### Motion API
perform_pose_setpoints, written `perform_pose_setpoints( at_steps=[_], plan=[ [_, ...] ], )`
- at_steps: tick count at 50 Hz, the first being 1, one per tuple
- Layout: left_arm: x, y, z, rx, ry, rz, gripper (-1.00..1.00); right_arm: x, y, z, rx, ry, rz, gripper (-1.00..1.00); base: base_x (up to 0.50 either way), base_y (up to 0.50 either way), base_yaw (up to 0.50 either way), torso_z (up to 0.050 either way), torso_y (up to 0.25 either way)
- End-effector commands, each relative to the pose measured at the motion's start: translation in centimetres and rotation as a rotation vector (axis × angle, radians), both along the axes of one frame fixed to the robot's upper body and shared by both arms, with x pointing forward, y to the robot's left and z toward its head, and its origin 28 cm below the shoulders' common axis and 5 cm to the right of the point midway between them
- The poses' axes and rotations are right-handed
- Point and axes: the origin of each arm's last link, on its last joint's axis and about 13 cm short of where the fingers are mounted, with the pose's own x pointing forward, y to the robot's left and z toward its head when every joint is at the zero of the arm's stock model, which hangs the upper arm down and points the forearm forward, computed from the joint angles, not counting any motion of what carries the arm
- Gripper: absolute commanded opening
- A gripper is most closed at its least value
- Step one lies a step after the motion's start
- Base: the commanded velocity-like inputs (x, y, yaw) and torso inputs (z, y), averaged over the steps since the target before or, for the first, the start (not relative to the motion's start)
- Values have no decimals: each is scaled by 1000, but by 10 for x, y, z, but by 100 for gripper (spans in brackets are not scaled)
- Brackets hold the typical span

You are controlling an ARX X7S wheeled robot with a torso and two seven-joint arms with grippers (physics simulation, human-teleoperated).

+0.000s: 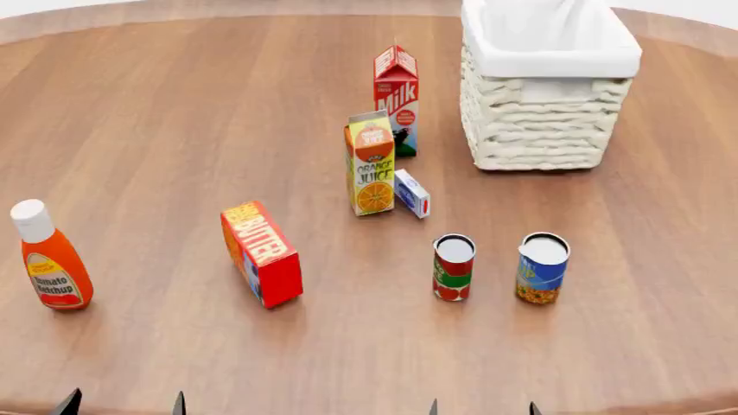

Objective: Pick up the tomato sauce, and put it in the basket.

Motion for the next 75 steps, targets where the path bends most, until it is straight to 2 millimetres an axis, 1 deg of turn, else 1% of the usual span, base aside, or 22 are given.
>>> perform_pose_setpoints(
  at_steps=[1, 5, 11, 12, 13, 14, 19, 20, 23, 24, 25, 27, 32, 40, 75],
  plan=[
    [0, 0, 0, 1, -2, -2, 100, 0, 0, 1, -2, -9, 0, 100, 0, 0, 0, 0, 0],
    [-2, 1, 7, -8, -20, 5, 100, -2, 0, 9, 0, -43, -1, 100, 0, 0, 0, 0, 0],
    [-12, 0, 29, -27, -77, -12, 100, -8, -1, 31, 11, -113, 0, 100, 0, 0, 0, 0, 0],
    [-15, 0, 35, -13, -92, -7, 100, -11, 0, 39, 16, -134, 3, 100, 0, 0, 0, 0, 0],
    [-17, 0, 38, -8, -102, -9, 100, -12, 0, 38, 15, -144, 2, 100, 0, 0, 0, 0, 0],
    [-20, -1, 45, -16, -123, -15, 100, -16, 0, 43, 14, -179, 5, 100, 0, 0, 0, 0, 0],
    [-33, -2, 66, 19, -195, -11, 100, -27, 1, 68, 16, -257, 13, 100, 0, 0, 0, 0, 0],
    [-39, -2, 75, 5, -224, -18, 100, -32, 2, 77, 3, -286, 16, 100, 0, 0, 0, 0, 0],
    [-47, -1, 88, 2, -266, -14, 100, -40, 2, 94, 19, -338, 18, 100, 0, 0, 0, 0, 0],
    [-50, -1, 91, 5, -276, -14, 100, -42, 1, 98, 24, -347, 17, 100, 0, 0, 0, 0, 0],
    [-50, -1, 91, 5, -276, -14, 100, -42, 1, 98, 24, -347, 17, 100, 0, 0, 0, 0, 0],
    [-55, 0, 99, 7, -301, -10, 100, -47, 1, 107, 32, -368, 21, 100, 0, 0, 0, 0, 0],
    [-59, 1, 104, 2, -324, -1, 100, -49, 1, 111, 37, -384, 23, 100, 0, 0, 0, 0, 0],
    [-57, 1, 103, 1, -319, 3, 100, -47, 0, 110, 48, -371, 26, 100, 62, 0, 0, 0, 0],
    [-54, 1, 97, 37, -307, 17, 100, -46, 0, 106, 52, -382, 46, 100, 497, 0, 0, 0, 0]
  ],
)
